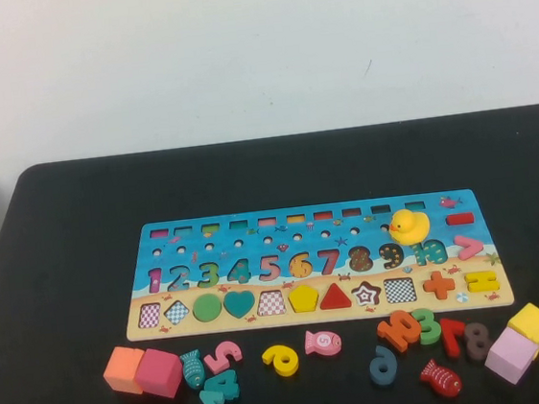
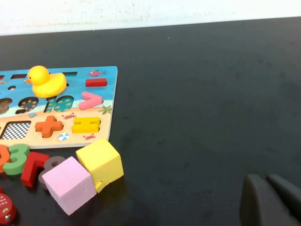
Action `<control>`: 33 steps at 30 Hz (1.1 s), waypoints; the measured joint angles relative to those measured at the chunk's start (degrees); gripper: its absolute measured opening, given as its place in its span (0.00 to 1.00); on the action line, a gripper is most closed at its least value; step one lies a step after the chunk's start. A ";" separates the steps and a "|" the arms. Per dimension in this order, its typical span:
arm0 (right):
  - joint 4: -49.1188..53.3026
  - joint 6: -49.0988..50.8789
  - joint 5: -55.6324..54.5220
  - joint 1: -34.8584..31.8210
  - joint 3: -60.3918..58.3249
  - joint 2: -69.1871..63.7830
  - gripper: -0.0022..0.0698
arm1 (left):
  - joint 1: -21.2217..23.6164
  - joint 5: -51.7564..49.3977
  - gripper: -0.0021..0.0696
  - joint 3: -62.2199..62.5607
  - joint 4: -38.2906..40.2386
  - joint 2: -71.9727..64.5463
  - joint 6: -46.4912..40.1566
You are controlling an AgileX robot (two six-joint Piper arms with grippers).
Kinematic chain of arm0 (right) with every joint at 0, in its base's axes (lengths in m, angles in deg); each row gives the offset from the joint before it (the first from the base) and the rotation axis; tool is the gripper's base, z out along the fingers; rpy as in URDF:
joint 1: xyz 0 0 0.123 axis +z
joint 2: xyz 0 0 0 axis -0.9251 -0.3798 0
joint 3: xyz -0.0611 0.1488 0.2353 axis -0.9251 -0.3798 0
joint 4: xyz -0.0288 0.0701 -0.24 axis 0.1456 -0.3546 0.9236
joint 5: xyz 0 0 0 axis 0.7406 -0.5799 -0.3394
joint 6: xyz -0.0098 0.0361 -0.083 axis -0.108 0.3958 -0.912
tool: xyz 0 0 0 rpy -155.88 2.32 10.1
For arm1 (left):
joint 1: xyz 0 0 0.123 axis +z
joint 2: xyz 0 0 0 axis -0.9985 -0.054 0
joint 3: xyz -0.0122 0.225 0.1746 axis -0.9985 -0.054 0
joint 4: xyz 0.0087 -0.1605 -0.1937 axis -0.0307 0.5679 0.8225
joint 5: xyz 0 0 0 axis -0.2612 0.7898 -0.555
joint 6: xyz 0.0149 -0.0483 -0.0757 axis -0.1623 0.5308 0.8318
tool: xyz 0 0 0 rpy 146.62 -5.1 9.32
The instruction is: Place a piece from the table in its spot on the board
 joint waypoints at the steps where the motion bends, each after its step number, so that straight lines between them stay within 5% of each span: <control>1: 0.00 0.00 0.00 0.00 0.00 0.00 0.06 | 0.92 0.00 0.03 -0.63 0.31 0.00 0.02; 33: 0.00 0.00 0.00 0.00 0.00 0.00 0.06 | 2.91 -4.77 0.03 -2.16 5.64 0.28 -7.08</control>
